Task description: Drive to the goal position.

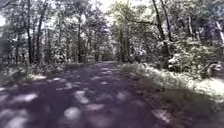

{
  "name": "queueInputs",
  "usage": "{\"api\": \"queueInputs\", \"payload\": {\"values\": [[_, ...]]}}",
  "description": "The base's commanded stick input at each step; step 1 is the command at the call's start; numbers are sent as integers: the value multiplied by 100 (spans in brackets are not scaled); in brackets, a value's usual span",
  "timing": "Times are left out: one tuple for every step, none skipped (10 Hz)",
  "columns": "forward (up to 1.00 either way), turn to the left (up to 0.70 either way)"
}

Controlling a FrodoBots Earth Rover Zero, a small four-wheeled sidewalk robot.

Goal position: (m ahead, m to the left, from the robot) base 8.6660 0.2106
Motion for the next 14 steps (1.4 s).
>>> {"api": "queueInputs", "payload": {"values": [[45, 7], [45, 2], [45, 0], [45, 0], [45, 0], [45, 0], [45, 0], [45, 0], [45, 0], [45, 0], [45, 0], [45, 0], [45, 0], [45, 0]]}}
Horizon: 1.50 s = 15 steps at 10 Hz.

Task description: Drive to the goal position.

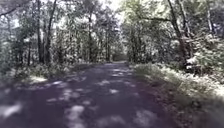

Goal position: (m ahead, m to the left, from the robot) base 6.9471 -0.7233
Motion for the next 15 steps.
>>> {"api": "queueInputs", "payload": {"values": [[45, 0], [45, 0], [45, 0], [45, 0], [45, 0], [45, 0], [45, -12], [45, -26], [45, -27], [45, -27], [45, -27], [45, -27], [45, -26], [45, -23], [45, -20]]}}
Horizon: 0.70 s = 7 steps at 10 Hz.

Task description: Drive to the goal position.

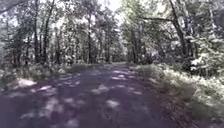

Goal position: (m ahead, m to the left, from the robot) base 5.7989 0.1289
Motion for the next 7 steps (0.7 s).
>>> {"api": "queueInputs", "payload": {"values": [[45, -17], [45, -14], [45, -11], [45, -9], [45, -6], [45, -3], [45, 0]]}}
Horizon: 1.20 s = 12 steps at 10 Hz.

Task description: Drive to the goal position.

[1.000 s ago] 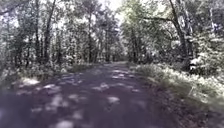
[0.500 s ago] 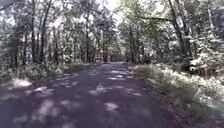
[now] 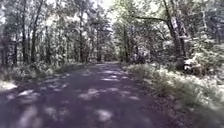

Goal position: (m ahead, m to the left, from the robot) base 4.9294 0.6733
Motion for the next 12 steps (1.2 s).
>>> {"api": "queueInputs", "payload": {"values": [[45, 3], [45, 6], [45, 8], [45, 11], [45, 14], [45, 17], [45, 25], [45, 27], [45, 23], [45, 14], [45, 6], [45, 0]]}}
